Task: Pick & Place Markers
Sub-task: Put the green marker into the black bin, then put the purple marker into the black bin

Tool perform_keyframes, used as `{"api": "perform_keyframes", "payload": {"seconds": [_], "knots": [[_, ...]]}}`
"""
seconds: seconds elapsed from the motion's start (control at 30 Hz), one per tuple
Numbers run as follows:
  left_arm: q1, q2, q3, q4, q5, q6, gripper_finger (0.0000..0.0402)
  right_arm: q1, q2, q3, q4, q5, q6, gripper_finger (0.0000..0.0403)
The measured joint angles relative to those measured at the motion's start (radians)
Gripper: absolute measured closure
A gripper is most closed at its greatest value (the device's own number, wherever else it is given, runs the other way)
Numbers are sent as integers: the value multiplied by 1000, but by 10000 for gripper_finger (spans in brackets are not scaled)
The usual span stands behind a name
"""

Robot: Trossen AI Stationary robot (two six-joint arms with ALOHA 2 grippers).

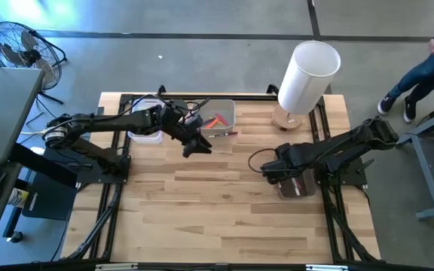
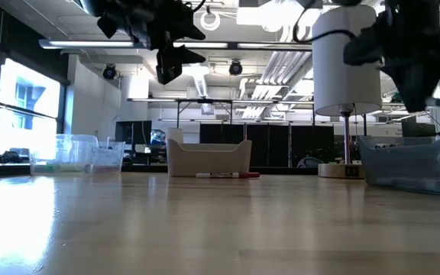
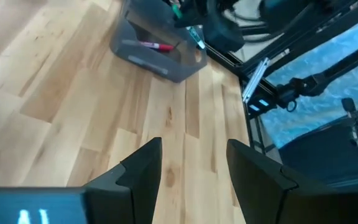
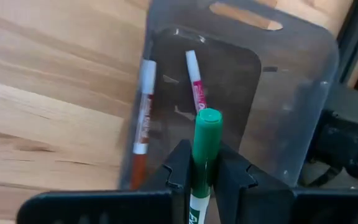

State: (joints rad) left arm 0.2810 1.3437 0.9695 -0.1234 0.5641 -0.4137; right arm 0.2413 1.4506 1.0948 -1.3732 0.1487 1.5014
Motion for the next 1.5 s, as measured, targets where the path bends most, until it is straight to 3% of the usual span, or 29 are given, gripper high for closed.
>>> {"api": "perform_keyframes", "payload": {"seconds": [0.3,0.6,0.73,1.07,1.13,1.3,1.5], "knots": [[-39,0,0,-5,-221,10,223,-64,-79,-203,184,-11,-134,359],[-134,44,-1,-27,-501,19,223,-111,-251,-227,190,51,-225,303],[-133,116,38,-96,-538,-16,223,-111,-325,-227,192,106,-277,279],[-179,349,208,-150,-726,227,223,-111,-436,-226,204,267,-382,263],[-186,386,231,-193,-763,163,223,-111,-442,-226,218,274,-406,263],[-185,447,249,-162,-798,-160,242,-111,-445,-226,227,297,-413,263],[-183,494,249,-151,-848,-415,328,-111,-445,-226,237,318,-447,263]]}}
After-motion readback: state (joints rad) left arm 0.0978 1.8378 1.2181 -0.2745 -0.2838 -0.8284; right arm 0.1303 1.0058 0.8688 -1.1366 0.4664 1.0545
